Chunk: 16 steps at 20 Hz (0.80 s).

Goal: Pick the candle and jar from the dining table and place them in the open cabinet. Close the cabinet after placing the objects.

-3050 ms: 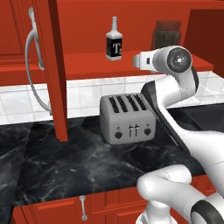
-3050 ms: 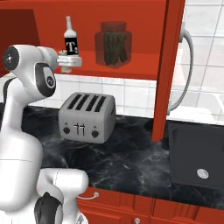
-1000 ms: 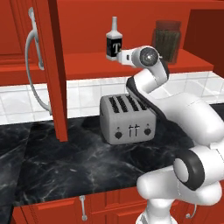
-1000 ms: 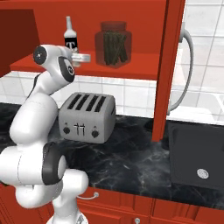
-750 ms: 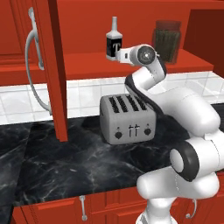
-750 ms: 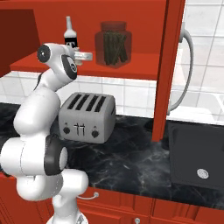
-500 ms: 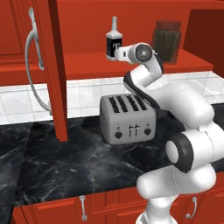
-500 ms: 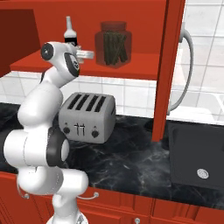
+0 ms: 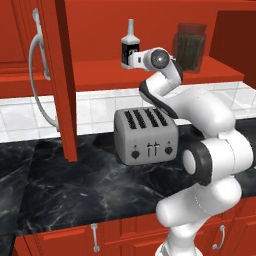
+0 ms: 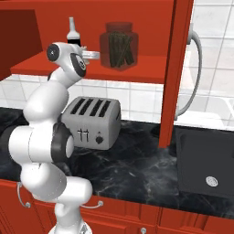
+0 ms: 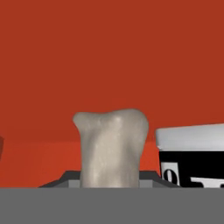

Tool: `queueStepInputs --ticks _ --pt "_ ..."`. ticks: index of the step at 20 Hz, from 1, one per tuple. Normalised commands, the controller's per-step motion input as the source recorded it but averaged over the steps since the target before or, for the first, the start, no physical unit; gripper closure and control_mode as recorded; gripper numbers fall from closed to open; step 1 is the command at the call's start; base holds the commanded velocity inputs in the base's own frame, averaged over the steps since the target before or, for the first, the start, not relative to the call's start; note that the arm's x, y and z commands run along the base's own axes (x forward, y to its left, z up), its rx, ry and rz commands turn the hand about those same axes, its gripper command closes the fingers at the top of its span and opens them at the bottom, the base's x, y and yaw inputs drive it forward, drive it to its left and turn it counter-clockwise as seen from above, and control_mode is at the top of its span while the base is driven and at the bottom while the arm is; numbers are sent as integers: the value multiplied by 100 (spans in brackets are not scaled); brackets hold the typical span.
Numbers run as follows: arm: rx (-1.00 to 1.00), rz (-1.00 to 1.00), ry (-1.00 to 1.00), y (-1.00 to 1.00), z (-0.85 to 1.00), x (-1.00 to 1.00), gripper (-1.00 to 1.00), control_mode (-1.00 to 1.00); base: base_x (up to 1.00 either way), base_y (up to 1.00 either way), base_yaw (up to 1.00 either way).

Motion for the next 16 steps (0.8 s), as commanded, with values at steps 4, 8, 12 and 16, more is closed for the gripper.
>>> queueStepInputs --ticks 4,8,12,16 --pt "0 0 -7 0 -33 26 100 -100 0 0 0" --pt "0 0 -7 0 -34 24 100 -100 0 0 0" --pt "0 0 0 0 -16 12 100 -100 0 0 0" --pt "0 0 5 1 -10 1 -100 -100 0 0 0"
